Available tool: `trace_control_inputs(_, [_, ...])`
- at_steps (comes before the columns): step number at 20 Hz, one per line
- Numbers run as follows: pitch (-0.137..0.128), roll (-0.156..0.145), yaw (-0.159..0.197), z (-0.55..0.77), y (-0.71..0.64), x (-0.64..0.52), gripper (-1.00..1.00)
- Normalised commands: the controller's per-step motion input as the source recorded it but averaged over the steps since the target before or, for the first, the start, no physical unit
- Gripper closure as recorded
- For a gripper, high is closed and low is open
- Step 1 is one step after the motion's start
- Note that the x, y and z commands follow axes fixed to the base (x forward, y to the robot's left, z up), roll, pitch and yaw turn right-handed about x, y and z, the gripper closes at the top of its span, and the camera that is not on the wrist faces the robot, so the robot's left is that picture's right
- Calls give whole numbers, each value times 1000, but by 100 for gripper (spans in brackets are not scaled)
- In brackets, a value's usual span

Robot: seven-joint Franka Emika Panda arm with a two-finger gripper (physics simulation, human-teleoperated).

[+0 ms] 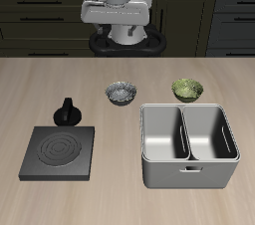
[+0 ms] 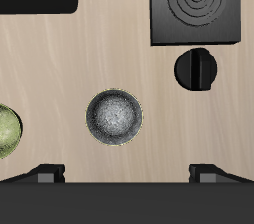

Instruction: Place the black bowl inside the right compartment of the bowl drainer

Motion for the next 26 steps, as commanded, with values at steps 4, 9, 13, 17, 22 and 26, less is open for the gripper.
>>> trace_control_inputs(4, [14, -16, 29, -260, -109, 84, -100])
trace_control_inputs(9, [18, -27, 16, -329, -105, 87, -100])
trace_control_inputs(13, [32, -27, 4, -339, -74, 66, -100])
trace_control_inputs(17, [19, -7, 1, -225, 11, -5, -100])
trace_control_inputs(22, [14, -20, 13, -283, 18, 24, -100])
trace_control_inputs(26, [44, -28, 2, -520, -139, 97, -100])
